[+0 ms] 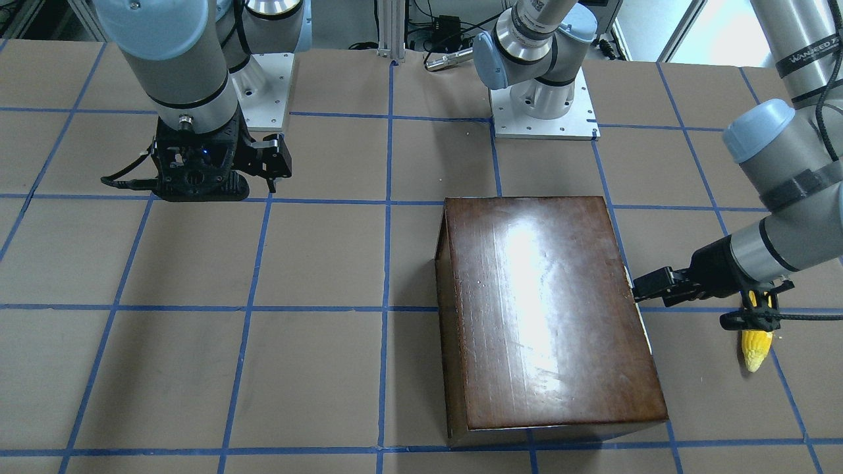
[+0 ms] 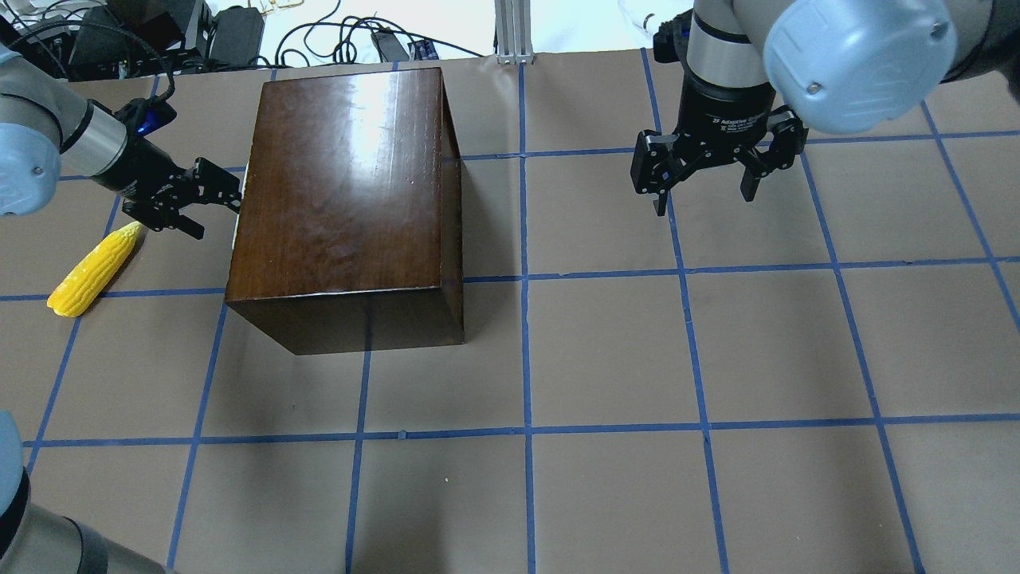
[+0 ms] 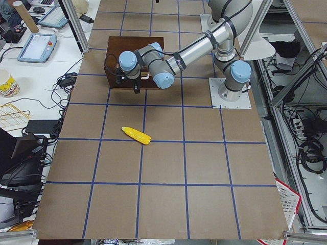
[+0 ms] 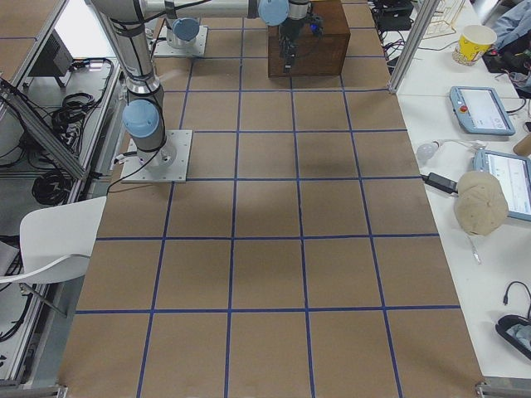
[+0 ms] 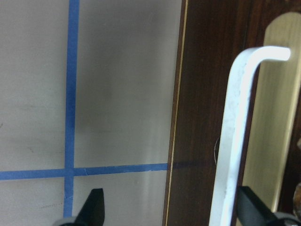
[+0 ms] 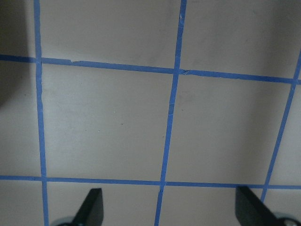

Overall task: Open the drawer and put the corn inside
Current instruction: 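Lower the left gripper and hook the white drawer handle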

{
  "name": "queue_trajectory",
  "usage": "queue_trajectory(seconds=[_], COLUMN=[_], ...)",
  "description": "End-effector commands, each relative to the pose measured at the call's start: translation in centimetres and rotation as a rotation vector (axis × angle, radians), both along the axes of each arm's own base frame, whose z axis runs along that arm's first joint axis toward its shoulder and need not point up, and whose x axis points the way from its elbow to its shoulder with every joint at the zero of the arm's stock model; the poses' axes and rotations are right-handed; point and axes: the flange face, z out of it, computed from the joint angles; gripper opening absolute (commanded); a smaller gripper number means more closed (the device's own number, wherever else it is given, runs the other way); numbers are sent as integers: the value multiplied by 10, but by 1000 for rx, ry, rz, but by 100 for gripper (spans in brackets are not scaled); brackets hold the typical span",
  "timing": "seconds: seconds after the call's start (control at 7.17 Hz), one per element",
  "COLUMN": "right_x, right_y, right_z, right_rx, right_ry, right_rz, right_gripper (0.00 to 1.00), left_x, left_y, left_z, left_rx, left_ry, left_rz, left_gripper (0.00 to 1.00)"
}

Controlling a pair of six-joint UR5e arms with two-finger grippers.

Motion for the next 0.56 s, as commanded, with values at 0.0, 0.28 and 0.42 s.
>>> queue_trajectory(seconds=[0.0,0.28,0.42], right_x=[0,0,0], right_y=[0,0,0], right_z=[0,0,0], right_rx=[0,0,0], right_ry=[0,0,0], right_rz=[0,0,0], right_gripper=[100,100,100], left_x=[0,0,1], left_y=[1,0,-1], left_z=[-5,-7,-12], left_rx=[9,12,16], left_ry=[4,5,5], left_rz=[-1,-1,-5], left_gripper=[100,100,100])
